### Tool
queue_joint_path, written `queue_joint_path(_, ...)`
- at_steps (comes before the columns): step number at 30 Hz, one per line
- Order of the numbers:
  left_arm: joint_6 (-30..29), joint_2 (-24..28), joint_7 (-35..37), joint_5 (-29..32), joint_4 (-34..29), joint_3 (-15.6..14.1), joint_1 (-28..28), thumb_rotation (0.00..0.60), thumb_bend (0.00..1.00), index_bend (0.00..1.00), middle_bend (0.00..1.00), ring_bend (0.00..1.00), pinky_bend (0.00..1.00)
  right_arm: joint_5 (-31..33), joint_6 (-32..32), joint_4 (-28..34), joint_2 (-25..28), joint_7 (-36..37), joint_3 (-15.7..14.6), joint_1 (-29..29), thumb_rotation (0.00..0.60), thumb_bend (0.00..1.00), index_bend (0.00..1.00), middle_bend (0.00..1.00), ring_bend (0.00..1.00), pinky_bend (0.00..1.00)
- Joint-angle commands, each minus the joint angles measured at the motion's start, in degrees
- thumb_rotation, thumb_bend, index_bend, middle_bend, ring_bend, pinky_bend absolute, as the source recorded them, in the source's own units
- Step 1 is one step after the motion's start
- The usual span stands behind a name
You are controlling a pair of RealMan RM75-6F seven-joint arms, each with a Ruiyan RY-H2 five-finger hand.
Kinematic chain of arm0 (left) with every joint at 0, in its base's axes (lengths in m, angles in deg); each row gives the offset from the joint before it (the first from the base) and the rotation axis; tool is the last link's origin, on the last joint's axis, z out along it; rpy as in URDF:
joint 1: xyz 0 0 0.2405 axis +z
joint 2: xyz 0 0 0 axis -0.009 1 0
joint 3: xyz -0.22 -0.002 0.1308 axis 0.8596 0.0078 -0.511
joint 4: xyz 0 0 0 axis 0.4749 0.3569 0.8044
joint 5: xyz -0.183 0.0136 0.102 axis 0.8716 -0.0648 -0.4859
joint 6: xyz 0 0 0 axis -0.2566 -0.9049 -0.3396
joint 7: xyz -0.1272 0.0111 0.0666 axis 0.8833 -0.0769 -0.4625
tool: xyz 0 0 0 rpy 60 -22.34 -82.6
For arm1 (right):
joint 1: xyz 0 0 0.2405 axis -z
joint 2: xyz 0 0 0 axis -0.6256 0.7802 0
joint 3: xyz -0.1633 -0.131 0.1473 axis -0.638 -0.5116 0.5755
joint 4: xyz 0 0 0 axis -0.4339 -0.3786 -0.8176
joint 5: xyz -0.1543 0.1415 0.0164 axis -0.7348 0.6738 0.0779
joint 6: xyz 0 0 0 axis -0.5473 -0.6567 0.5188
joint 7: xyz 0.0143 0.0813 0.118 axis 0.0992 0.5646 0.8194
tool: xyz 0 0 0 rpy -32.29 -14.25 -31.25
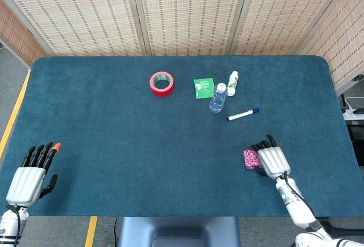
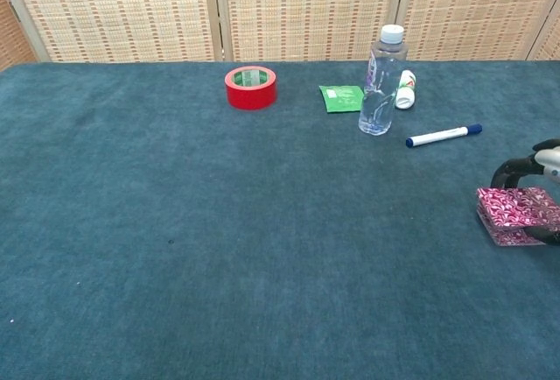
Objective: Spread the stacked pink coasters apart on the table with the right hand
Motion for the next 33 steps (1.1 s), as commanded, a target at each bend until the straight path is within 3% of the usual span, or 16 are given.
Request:
queue_joint_path(1, 0.00, 0.05, 0.04, -0.01, -0.03, -0.02, 0.01, 0.600, 0.45, 0.00, 0.00, 0.00, 0.04, -0.44, -0.51, 0.89, 0.39, -0.15, 0.26, -0.12, 0.600, 0.29, 0.56, 0.41, 0.19, 0.00)
queue_joint_path(15, -0.10, 0.40, 0.73, -0.17, -0.21, -0.04, 0.00, 0.600, 0.45, 0.00, 0.00, 0.00, 0.04, -1.55, 0.69, 7.99, -2.04, -6.53, 2.10, -4.53, 0.600, 0.29, 0.56, 0.41, 0.19, 0.00)
queue_joint_path(25, -0.59, 0.46, 1.55, -1.05, 0.07, -0.26, 0.08, 0.600, 0.45, 0.00, 0.00, 0.00, 0.04, 1.09, 3.13, 4.64, -8.48, -12.37, 1.01, -7.12, 0.600, 0.29, 0.49, 0.41, 0.19, 0.00)
queue_joint_path(28, -0.09, 0.33, 1.46, -0.81, 0.25, -0.36, -0.02, 0.600, 0.46, 0.00, 0.00, 0.00, 0.04, 1.23, 3.27, 4.11, -8.88, -13.45, 0.30, -7.32, 0.600, 0.29, 0.35, 0.38, 0.17, 0.00)
queue_joint_path(31, 0.99, 0.25, 0.83, -0.02, 0.12, -0.33, -0.33, 0.600, 0.45, 0.00, 0.00, 0.00, 0.04, 2.08, 3.70, 4.56, -8.40, -15.09, -0.27, -7.62, 0.600, 0.29, 0.06, 0.19, 0.05, 0.00)
queue_joint_path(33, 1.26, 0.22, 0.45, 0.12, -0.05, -0.34, -0.43, 0.600, 0.45, 0.00, 0.00, 0.00, 0.04, 2.42, 3.81, 4.99, -8.05, -15.17, -0.41, -7.66, 0.600, 0.29, 0.00, 0.11, 0.01, 0.00)
